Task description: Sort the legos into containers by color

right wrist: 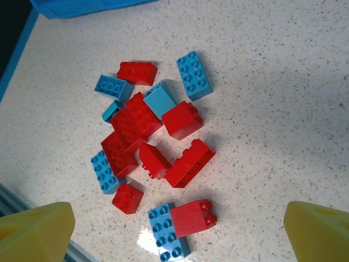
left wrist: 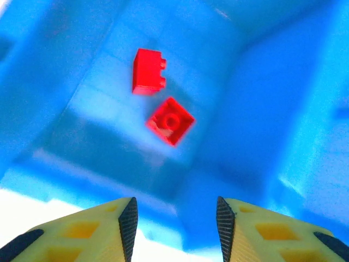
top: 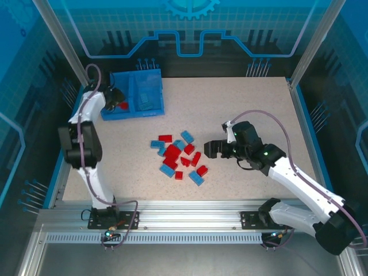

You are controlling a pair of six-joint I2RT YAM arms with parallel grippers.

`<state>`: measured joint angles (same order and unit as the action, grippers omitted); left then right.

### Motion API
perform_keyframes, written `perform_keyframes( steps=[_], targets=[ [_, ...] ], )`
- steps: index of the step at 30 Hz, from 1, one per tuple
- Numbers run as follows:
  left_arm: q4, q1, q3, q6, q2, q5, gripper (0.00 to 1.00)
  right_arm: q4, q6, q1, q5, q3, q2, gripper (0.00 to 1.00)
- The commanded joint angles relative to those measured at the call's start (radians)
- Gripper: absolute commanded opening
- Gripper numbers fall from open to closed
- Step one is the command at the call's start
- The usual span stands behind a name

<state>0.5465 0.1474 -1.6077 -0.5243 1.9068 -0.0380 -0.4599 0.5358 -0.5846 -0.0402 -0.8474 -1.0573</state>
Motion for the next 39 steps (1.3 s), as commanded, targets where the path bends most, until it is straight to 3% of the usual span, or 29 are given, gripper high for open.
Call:
perform_keyframes(
  steps=[1,4,8,13,19,23,35,39],
  targets=[
    [-0.121,-0.047,0.156,-0.078,-0.262,0.053,0.46,0.049,-0.072,-0.016,0.004,-0.082,-0.085,1.00],
    [-0.115,-0.156,0.284,-0.035,-0.469,0.002,0.46,0.064,-0.132,-0.025,-0.004,-0.155,-0.204,1.00],
    [-0.053,-0.348,0.382,0.135,-0.678,-0.063,0.49,0.068,-0.204,-0.035,0.001,-0.273,-0.389,0.96],
    [0.094,-0.469,0.449,0.351,-0.846,-0.010,0.61,0.024,-0.276,-0.050,0.049,-0.440,-0.614,0.93],
    [0.117,-0.488,0.597,0.580,-1.009,0.131,0.75,0.009,-0.255,-0.059,0.055,-0.587,-0.836,0.82],
    [0.064,-0.488,0.662,0.651,-1.053,0.171,0.98,-0.028,-0.286,-0.066,0.119,-0.670,-0.952,0.73],
    [0.057,-0.488,0.709,0.713,-1.053,0.150,0.99,-0.068,-0.327,-0.078,0.133,-0.729,-1.097,0.56],
    [0.055,-0.487,0.714,0.720,-1.054,0.137,0.99,-0.063,-0.323,-0.080,0.163,-0.731,-1.085,0.38]
  ],
)
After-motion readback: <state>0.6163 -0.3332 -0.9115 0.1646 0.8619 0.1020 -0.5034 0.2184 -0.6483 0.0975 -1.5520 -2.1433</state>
